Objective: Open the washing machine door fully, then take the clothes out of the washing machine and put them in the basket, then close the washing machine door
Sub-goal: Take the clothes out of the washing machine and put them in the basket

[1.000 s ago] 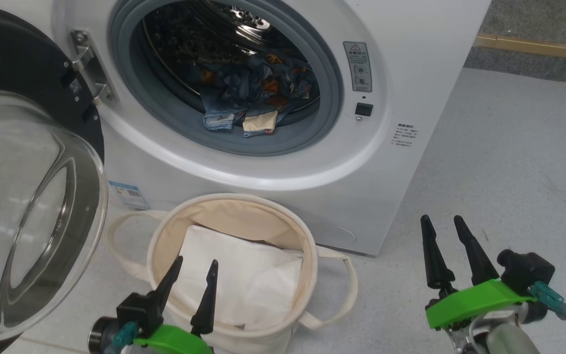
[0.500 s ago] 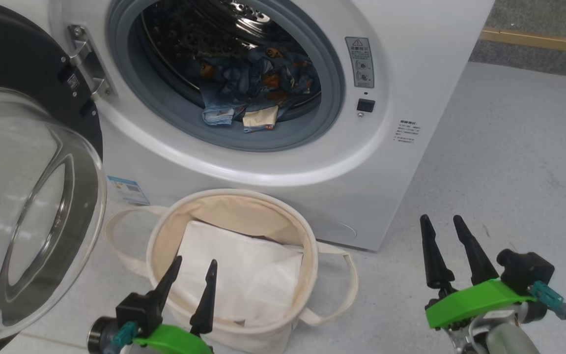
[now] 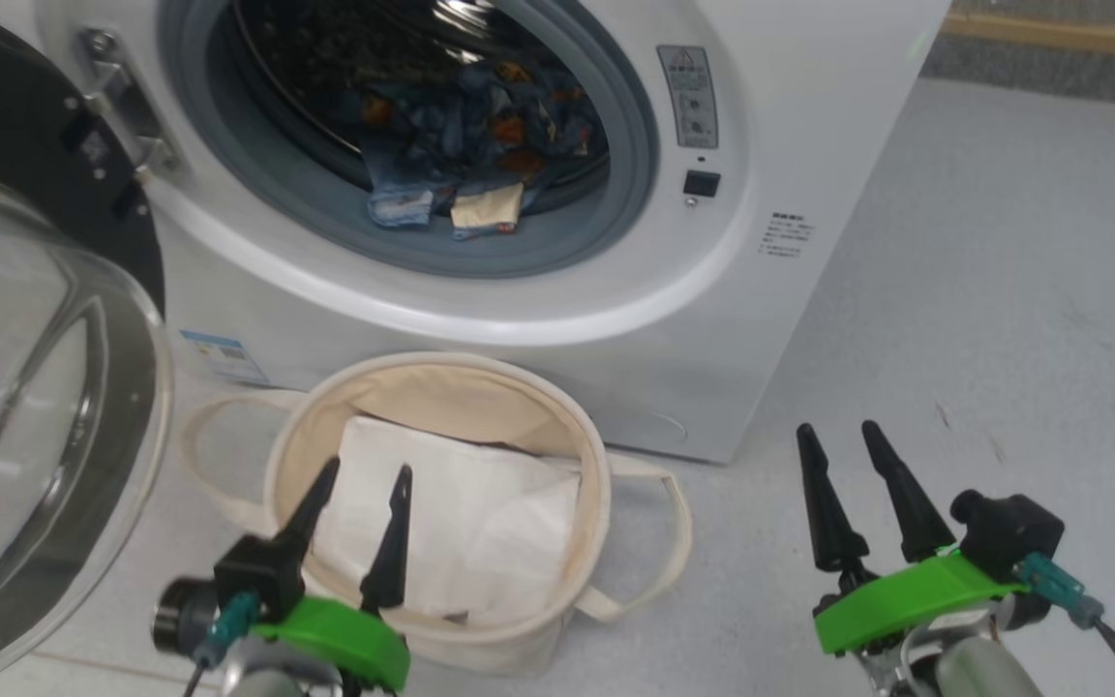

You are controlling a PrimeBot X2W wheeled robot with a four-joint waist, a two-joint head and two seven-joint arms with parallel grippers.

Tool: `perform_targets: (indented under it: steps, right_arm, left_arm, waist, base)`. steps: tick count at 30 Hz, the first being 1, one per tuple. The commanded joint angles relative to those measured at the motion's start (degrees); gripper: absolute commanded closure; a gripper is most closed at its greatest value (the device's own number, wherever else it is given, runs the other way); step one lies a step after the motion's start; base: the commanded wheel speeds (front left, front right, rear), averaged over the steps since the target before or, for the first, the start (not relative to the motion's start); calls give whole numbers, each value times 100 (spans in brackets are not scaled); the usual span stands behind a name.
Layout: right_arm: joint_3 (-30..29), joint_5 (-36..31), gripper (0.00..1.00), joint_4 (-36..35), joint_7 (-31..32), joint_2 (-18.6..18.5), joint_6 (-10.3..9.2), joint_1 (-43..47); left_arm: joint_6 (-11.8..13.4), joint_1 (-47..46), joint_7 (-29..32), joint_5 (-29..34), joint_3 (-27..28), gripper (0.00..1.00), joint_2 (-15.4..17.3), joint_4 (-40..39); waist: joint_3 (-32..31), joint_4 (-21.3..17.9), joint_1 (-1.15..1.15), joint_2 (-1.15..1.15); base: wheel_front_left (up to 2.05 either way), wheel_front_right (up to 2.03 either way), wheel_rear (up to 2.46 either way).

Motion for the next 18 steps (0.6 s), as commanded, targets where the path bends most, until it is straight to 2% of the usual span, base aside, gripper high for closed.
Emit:
perform_targets:
  steps: [1, 8, 18]
  right_arm:
    - [187, 9, 0, -216, -71, 3, 1, 35]
    - [387, 81, 0, -432, -71, 3, 1, 7]
    - [487, 243, 0, -892, -71, 3, 1, -415]
  left_arm:
    - [55, -337, -69, 90, 211, 0, 120, -211]
    - [63, -964, -63, 155, 285, 0, 308, -150]
    - [53, -2573, 278, 316, 449, 0, 950, 25]
  waist:
    - [147, -106, 0, 0]
    - [718, -335, 0, 0]
    - [1915, -828, 0, 0]
  base:
    - [0, 0, 0]
    - [0, 0, 0]
    - [0, 0, 0]
